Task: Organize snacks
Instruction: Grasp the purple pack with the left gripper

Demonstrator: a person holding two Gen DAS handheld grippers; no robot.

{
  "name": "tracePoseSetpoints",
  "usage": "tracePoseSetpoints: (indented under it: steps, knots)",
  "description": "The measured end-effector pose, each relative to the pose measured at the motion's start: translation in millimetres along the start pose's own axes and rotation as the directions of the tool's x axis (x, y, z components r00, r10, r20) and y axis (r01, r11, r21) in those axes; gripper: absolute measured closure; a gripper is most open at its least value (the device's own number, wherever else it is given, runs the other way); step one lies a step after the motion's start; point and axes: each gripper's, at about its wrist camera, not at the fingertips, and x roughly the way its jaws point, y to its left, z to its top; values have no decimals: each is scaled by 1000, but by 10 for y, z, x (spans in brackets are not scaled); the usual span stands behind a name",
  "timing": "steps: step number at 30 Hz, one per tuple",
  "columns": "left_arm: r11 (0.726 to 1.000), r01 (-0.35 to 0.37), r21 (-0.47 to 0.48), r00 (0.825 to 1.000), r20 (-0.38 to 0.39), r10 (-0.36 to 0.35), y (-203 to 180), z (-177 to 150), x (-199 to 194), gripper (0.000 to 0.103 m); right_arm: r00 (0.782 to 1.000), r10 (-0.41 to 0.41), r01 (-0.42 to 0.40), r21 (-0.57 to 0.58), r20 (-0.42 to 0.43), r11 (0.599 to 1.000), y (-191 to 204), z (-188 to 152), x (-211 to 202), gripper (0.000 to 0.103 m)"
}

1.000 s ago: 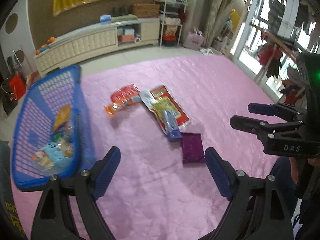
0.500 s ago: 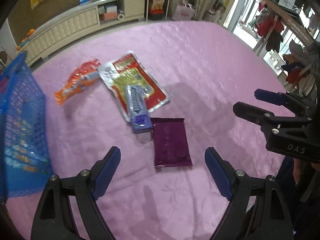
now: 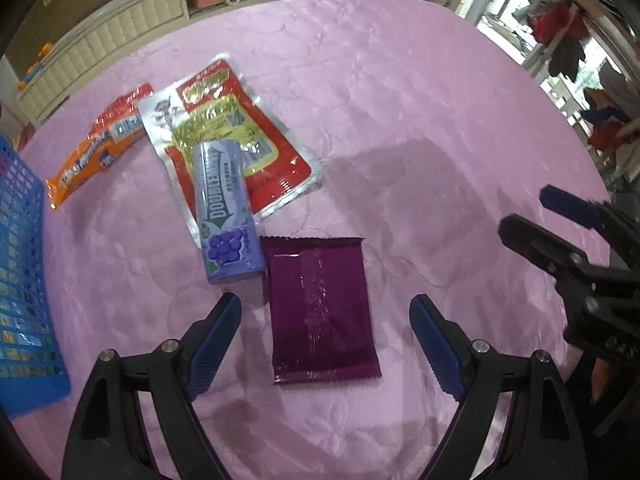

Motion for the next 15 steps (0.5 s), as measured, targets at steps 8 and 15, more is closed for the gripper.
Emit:
tracePoseSetpoints:
  steps: [8, 15]
  knots:
    - [995, -89, 39, 996, 5, 89, -121, 26, 50, 34, 1000, 11, -11, 11, -6, 1000, -17, -6, 15, 24]
    - [995, -73, 63, 997, 31, 71, -178, -52, -28, 57, 999, 24, -23, 25, -24, 999, -14, -21, 51, 24]
